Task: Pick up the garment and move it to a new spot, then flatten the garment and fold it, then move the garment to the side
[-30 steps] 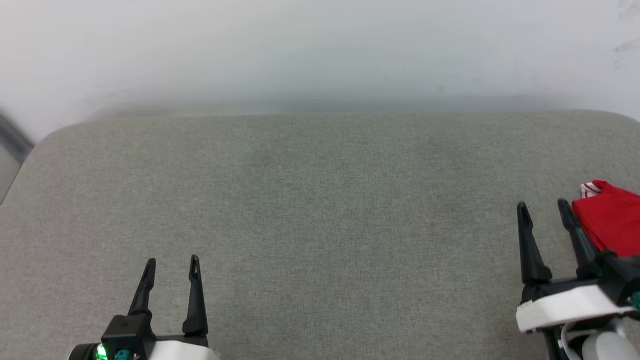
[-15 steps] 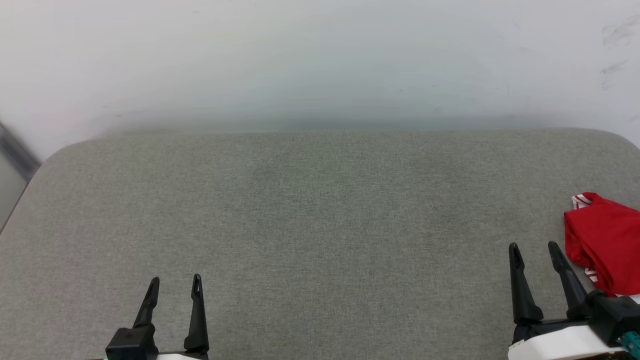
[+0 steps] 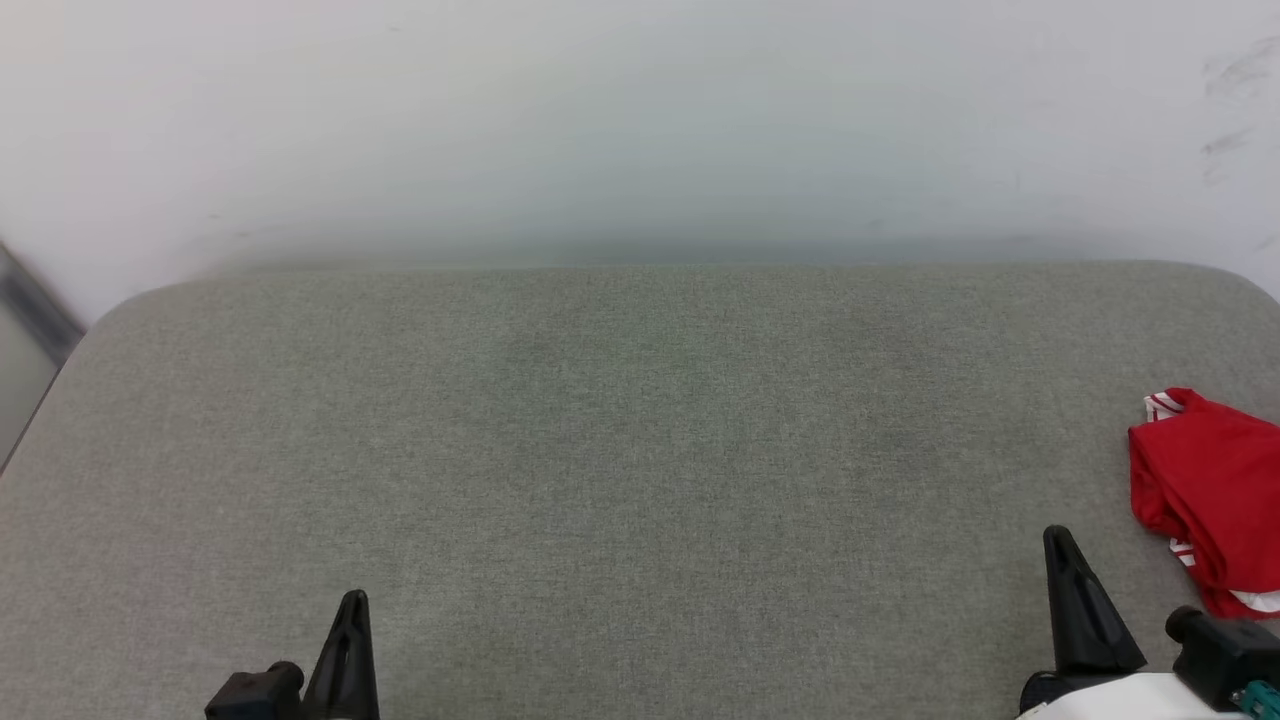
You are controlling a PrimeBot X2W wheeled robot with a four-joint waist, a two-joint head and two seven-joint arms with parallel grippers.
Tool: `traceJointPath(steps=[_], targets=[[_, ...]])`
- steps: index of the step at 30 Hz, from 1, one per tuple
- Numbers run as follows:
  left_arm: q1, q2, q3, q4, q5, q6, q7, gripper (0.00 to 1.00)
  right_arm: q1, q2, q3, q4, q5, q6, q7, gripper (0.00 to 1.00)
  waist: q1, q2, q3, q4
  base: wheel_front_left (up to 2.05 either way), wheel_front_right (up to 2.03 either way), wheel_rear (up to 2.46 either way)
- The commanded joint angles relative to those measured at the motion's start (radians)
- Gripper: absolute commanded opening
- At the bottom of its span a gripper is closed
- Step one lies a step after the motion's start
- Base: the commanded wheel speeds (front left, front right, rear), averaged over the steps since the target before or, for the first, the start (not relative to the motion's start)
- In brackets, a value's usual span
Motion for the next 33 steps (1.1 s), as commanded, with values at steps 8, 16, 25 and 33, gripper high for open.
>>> traceJointPath(steps=[8,16,25,33], targets=[[-0.048,0.001,0.016,0.001,-0.188,-0.020,0.042,0.00,-0.041,0.000,-0.010,0.001,0.181,0.000,0.044,0.00,0.0000,-0.0001,0.002,-0.002,0.00,0.00,0.00],[-0.072,0.001,0.025,0.014,-0.331,-0.033,0.076,0.00,-0.059,0.000,-0.017,0.014,0.317,0.000,0.079,0.00,0.0000,-0.0001,0.004,-0.004,0.00,0.00,0.00],[-0.097,0.001,0.036,0.028,-0.477,-0.047,0.112,0.00,-0.078,0.001,-0.024,0.027,0.455,0.000,0.114,0.00,0.0000,-0.0001,0.006,-0.007,0.00,0.00,0.00],[-0.115,0.001,0.043,0.039,-0.581,-0.057,0.137,0.00,-0.091,0.002,-0.029,0.037,0.553,0.000,0.140,0.00,0.0000,-0.0001,0.008,-0.008,0.00,0.00,0.00]])
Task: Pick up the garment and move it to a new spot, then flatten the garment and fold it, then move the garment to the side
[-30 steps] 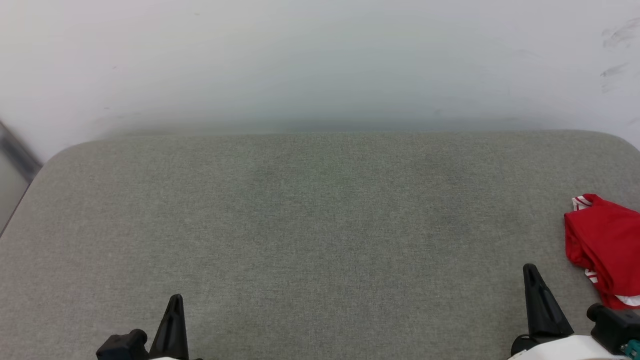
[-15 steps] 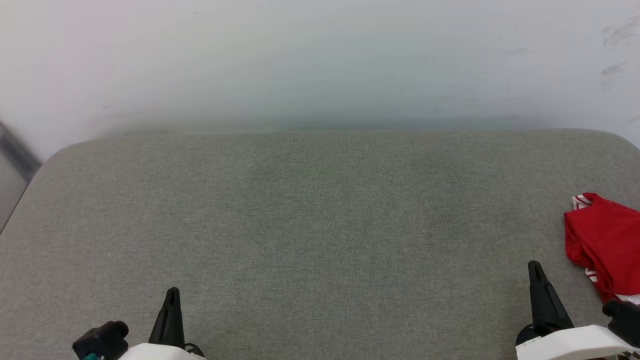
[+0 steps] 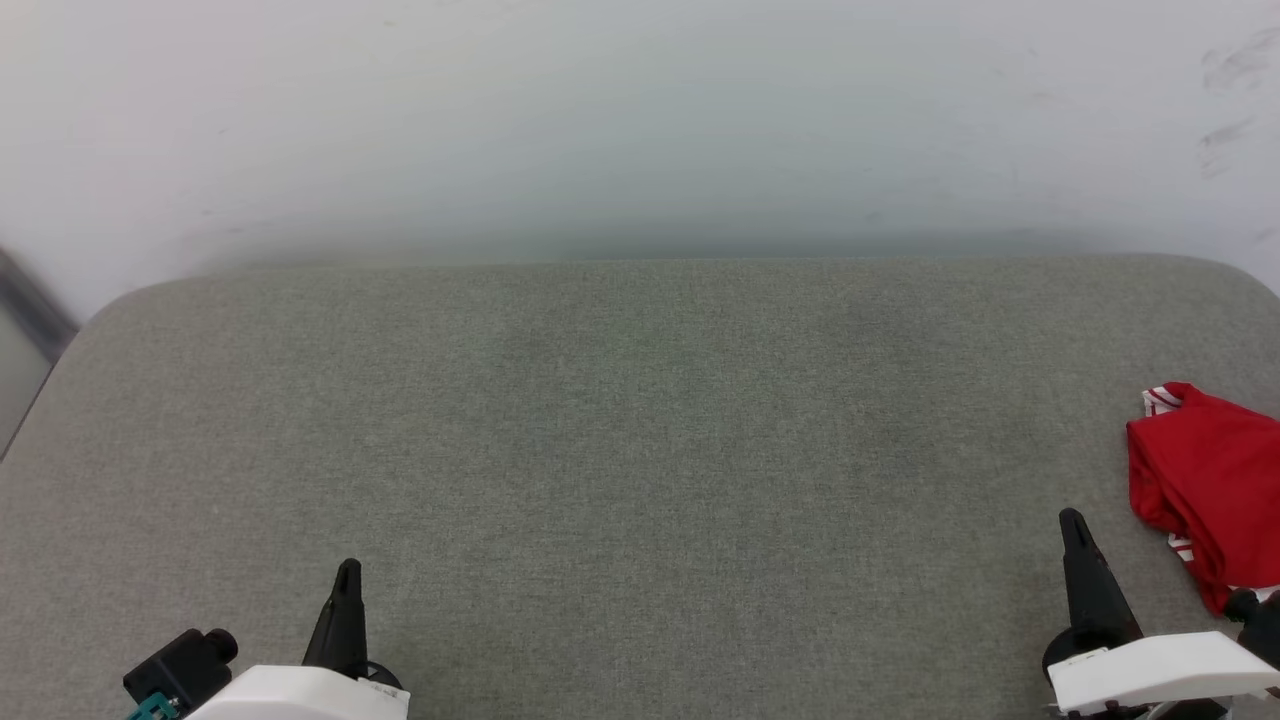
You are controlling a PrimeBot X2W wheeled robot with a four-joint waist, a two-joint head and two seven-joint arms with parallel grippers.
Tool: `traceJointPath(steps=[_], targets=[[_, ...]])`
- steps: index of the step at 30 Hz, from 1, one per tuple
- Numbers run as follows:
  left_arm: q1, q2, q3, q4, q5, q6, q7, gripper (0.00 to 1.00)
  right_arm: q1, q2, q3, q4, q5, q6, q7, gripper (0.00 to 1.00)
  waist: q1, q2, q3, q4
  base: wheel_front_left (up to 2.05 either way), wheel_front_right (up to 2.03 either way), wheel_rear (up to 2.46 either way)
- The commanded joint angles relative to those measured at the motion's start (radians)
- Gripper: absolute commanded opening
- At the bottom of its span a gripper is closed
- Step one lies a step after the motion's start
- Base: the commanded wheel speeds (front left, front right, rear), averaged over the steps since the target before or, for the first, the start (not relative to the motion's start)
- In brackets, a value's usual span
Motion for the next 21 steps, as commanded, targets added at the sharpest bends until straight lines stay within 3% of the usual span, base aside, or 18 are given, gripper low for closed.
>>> traceJointPath(steps=[1,21], targets=[[-0.024,0.001,0.007,-0.007,-0.029,-0.008,0.006,0.00,-0.029,0.001,-0.005,-0.007,0.030,0.000,0.006,0.00,0.0000,0.0000,0.000,0.000,0.00,0.00,0.00],[-0.070,0.001,0.025,0.019,-0.285,-0.033,0.070,0.00,-0.061,0.003,-0.018,0.017,0.272,0.000,0.070,0.00,0.0000,0.0000,0.005,-0.005,0.00,0.00,0.00]])
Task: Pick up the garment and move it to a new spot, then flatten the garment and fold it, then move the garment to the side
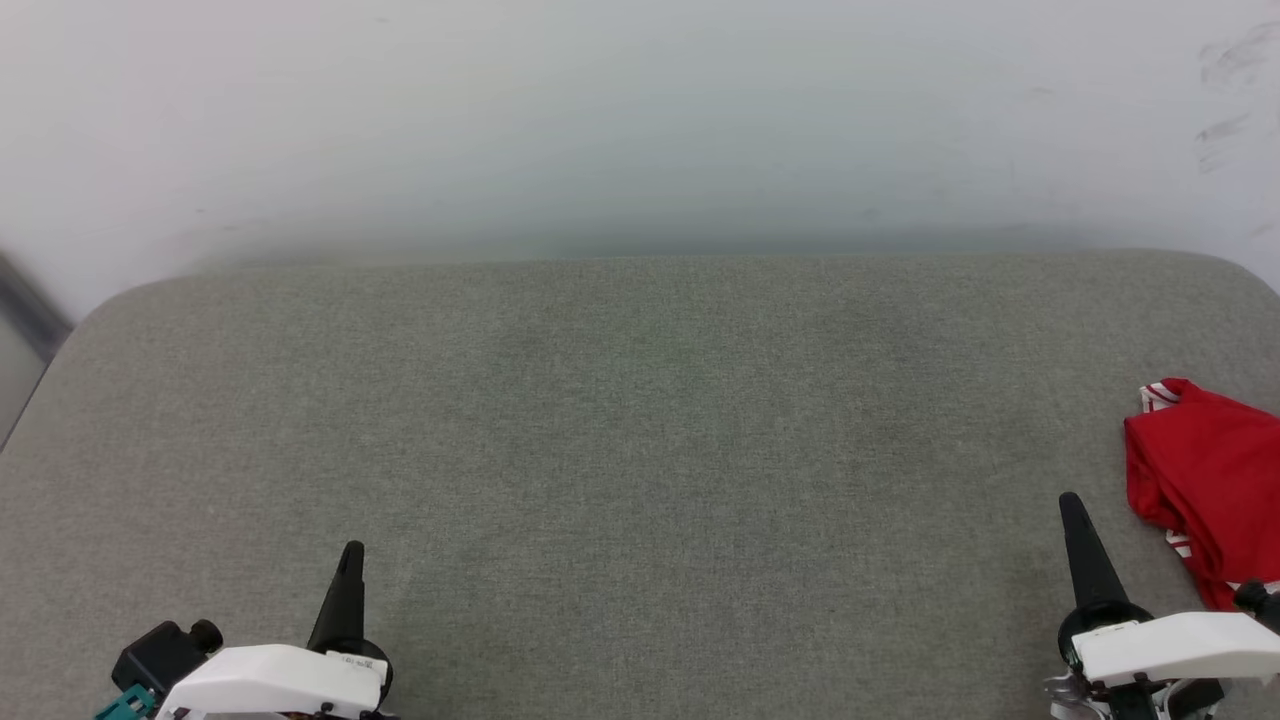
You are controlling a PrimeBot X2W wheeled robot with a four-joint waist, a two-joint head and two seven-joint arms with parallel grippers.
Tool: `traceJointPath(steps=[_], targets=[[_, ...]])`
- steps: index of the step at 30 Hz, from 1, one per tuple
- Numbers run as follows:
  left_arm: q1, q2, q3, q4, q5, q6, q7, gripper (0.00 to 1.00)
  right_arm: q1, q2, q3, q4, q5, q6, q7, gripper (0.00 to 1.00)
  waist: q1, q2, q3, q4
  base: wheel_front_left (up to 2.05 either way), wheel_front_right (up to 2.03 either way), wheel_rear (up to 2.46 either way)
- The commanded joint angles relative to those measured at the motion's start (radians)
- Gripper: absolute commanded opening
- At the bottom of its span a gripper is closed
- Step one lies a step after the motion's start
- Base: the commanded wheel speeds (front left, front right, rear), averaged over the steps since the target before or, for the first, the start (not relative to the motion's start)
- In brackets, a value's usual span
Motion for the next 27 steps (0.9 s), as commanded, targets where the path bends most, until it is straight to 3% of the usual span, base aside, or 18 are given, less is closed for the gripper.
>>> traceJointPath(steps=[1,27], targets=[[-0.029,0.001,0.004,-0.006,-0.025,-0.009,0.006,0.00,-0.022,0.002,-0.003,-0.004,0.027,0.000,0.005,0.00,-0.0001,0.0000,0.000,0.000,0.00,0.00,0.00],[-0.073,0.002,0.023,0.022,-0.292,-0.034,0.073,0.00,-0.055,0.006,-0.018,0.021,0.278,0.000,0.073,0.00,-0.0001,0.0000,0.007,-0.007,0.00,0.00,0.00]])
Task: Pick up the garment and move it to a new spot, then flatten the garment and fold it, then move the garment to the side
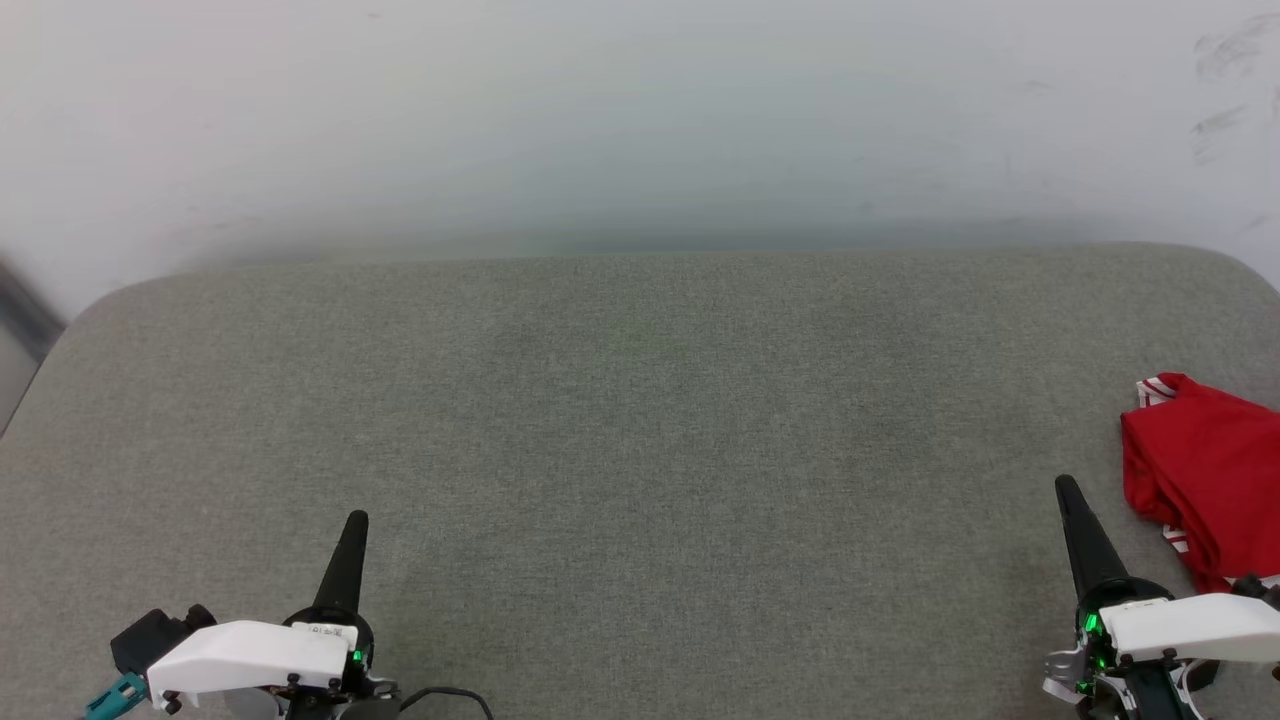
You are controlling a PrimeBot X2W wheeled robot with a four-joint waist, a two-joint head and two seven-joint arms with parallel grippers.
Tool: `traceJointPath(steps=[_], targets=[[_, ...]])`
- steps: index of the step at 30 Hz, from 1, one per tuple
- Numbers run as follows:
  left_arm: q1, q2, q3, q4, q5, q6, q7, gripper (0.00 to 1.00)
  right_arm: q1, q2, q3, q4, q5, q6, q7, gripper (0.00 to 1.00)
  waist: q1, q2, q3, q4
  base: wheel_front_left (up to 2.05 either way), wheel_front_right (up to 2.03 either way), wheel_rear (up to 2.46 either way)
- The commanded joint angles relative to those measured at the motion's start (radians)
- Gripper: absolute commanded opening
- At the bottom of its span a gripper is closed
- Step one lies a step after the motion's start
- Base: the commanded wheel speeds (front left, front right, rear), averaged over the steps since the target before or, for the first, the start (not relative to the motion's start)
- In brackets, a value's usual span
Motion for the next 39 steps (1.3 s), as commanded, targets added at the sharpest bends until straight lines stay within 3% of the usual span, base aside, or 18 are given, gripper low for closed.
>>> traceJointPath(steps=[1,39], targets=[[-0.020,0.001,0.004,-0.002,-0.025,-0.008,0.008,0.00,-0.018,0.004,-0.004,-0.002,0.024,0.000,0.005,0.00,0.0000,0.0000,0.000,0.000,0.00,0.00,0.00],[-0.067,0.001,0.026,0.031,-0.323,-0.036,0.082,0.00,-0.056,0.008,-0.020,0.027,0.304,0.000,0.081,0.00,0.0000,0.0000,0.010,-0.010,0.00,0.00,0.00]])
